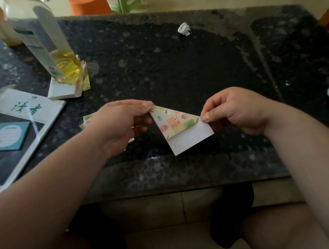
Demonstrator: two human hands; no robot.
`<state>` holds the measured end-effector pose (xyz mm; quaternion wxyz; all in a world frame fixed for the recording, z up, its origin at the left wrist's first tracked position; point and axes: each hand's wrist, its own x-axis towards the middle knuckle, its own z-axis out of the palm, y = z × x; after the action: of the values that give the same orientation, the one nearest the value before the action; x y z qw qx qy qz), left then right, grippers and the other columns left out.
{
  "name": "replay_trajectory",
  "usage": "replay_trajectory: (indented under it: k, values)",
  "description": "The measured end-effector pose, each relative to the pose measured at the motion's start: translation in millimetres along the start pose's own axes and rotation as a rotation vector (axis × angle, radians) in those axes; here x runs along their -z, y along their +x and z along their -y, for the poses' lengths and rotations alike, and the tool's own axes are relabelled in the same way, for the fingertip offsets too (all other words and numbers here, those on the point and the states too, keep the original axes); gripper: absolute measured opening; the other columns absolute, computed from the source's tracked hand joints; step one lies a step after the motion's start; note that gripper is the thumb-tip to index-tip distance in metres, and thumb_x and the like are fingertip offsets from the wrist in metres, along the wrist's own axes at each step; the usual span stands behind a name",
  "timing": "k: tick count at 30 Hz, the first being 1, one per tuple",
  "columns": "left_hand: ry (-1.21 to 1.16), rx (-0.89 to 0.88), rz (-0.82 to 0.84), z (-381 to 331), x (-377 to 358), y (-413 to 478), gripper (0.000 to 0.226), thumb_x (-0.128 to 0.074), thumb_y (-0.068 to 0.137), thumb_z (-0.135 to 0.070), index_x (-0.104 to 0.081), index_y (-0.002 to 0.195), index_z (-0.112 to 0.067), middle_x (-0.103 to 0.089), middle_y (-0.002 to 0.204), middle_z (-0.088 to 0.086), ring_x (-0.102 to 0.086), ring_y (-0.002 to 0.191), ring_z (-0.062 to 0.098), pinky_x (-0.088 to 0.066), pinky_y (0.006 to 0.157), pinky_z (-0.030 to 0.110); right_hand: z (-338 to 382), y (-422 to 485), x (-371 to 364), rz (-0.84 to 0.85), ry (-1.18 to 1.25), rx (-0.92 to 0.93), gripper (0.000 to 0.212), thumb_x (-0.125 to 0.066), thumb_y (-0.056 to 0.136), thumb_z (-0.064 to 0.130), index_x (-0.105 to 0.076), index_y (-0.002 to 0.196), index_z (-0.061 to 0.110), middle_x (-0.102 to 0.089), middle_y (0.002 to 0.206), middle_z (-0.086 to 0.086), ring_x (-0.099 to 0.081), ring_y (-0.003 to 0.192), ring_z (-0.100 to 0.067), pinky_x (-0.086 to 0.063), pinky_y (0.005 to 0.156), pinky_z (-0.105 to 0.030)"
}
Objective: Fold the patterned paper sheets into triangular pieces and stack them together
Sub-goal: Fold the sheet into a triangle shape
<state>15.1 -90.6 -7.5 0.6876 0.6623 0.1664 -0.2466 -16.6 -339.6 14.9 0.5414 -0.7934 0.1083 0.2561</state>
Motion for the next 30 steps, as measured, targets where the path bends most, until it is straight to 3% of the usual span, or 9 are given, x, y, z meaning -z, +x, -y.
replay_trajectory:
  k: [5, 8, 12, 15, 18, 22, 24, 27, 30]
  values:
    - [0.055, -0.024, 0.013, -2.9, 6.4, 1.2, 0.008, -0.068, 0.095, -0.009, -0.074, 0.092, -0.008, -0.077, 0.092, 0.015, -0.066, 0.076, 0.019, -0.052, 0.071, 0.034, -1.8, 1.4, -4.2, -0.033, 0.006, 0.021, 0.027, -0.067, 0.094, 0.003, -0.074, 0.071, 0.014, -0.073, 0.072, -0.002, -0.069, 0.068, -0.013, -0.053, 0.061, -0.026]
    - [0.147, -0.020, 0.058, -3.2, 4.6, -0.8, 0.003, -0.067, 0.095, -0.010, -0.070, 0.096, -0.008, -0.077, 0.100, 0.017, -0.073, 0.086, 0.024, -0.058, 0.079, 0.037, -4.8, 5.5, -12.2, -0.044, -0.041, -0.010, 0.019, -0.066, 0.097, 0.008, -0.073, 0.079, 0.013, -0.072, 0.083, -0.006, -0.070, 0.077, -0.020, -0.057, 0.065, -0.030]
    - [-0.042, 0.043, 0.092, 5.6, -13.4, -5.9, 0.038, -0.073, 0.085, 0.000, -0.063, 0.121, -0.008, -0.074, 0.109, 0.018, -0.077, 0.093, 0.027, -0.062, 0.079, 0.040, -7.5, 8.9, -27.1, -0.065, -0.109, -0.039, 0.014, -0.069, 0.097, 0.016, -0.074, 0.085, 0.015, -0.074, 0.092, -0.007, -0.074, 0.084, -0.021, -0.061, 0.067, -0.031]
    - [-0.298, 0.105, -0.004, 12.2, -23.9, -5.1, 0.056, -0.072, 0.082, 0.011, -0.053, 0.132, -0.006, -0.072, 0.111, 0.024, -0.077, 0.086, 0.030, -0.063, 0.066, 0.040, -7.6, 10.2, -31.2, -0.180, -0.014, 0.003, 0.014, -0.068, 0.098, 0.016, -0.074, 0.085, 0.014, -0.074, 0.093, -0.008, -0.071, 0.080, -0.019, -0.058, 0.062, -0.027]
    - [-0.389, 0.148, 0.027, 18.9, -25.4, -2.6, 0.068, -0.073, 0.083, 0.010, -0.045, 0.143, -0.005, -0.076, 0.106, 0.021, -0.077, 0.089, 0.033, -0.064, 0.067, 0.042, -10.0, 10.9, -33.0, -0.284, 0.068, 0.007, 0.014, -0.068, 0.098, 0.016, -0.074, 0.086, 0.014, -0.074, 0.094, -0.009, -0.069, 0.076, -0.017, -0.055, 0.058, -0.024]
    - [-0.151, 0.124, 0.006, 24.3, -26.2, 3.4, 0.067, -0.073, 0.089, 0.000, -0.045, 0.148, -0.014, -0.076, 0.110, 0.013, -0.078, 0.089, 0.030, -0.064, 0.078, 0.047, -15.6, 11.5, -36.3, -0.282, 0.107, -0.036, 0.011, -0.069, 0.096, 0.015, -0.075, 0.087, 0.014, -0.075, 0.090, -0.008, -0.071, 0.075, -0.018, -0.057, 0.059, -0.026]
    - [0.068, 0.040, -0.032, 22.7, -24.0, 8.1, 0.069, -0.076, 0.090, -0.007, -0.044, 0.150, -0.019, -0.078, 0.103, 0.005, -0.078, 0.087, 0.023, -0.063, 0.080, 0.046, -17.5, 9.7, -33.7, -0.226, 0.109, -0.010, 0.011, -0.066, 0.095, 0.003, -0.072, 0.093, 0.011, -0.076, 0.083, -0.008, -0.073, 0.070, -0.019, -0.058, 0.059, -0.029]
    - [0.293, -0.055, 0.052, 15.6, -19.6, 10.6, 0.061, -0.074, 0.093, -0.013, -0.048, 0.147, -0.021, -0.079, 0.097, 0.000, -0.077, 0.091, 0.019, -0.062, 0.088, 0.046, -24.8, 5.3, -25.9, -0.132, 0.099, 0.129, 0.043, -0.048, 0.089, -0.021, -0.063, 0.106, 0.015, -0.077, 0.081, -0.006, -0.076, 0.074, -0.022, -0.060, 0.062, -0.031]
    - [0.374, -0.120, 0.153, 11.8, -19.2, 9.5, 0.045, -0.069, 0.096, -0.012, -0.057, 0.138, -0.023, -0.079, 0.099, 0.003, -0.076, 0.094, 0.021, -0.059, 0.093, 0.048, -33.2, -1.1, -26.7, -0.069, -0.025, 0.262, 0.052, -0.052, 0.089, -0.022, -0.068, 0.105, 0.024, -0.078, 0.087, 0.003, -0.076, 0.084, -0.015, -0.062, 0.072, -0.027]
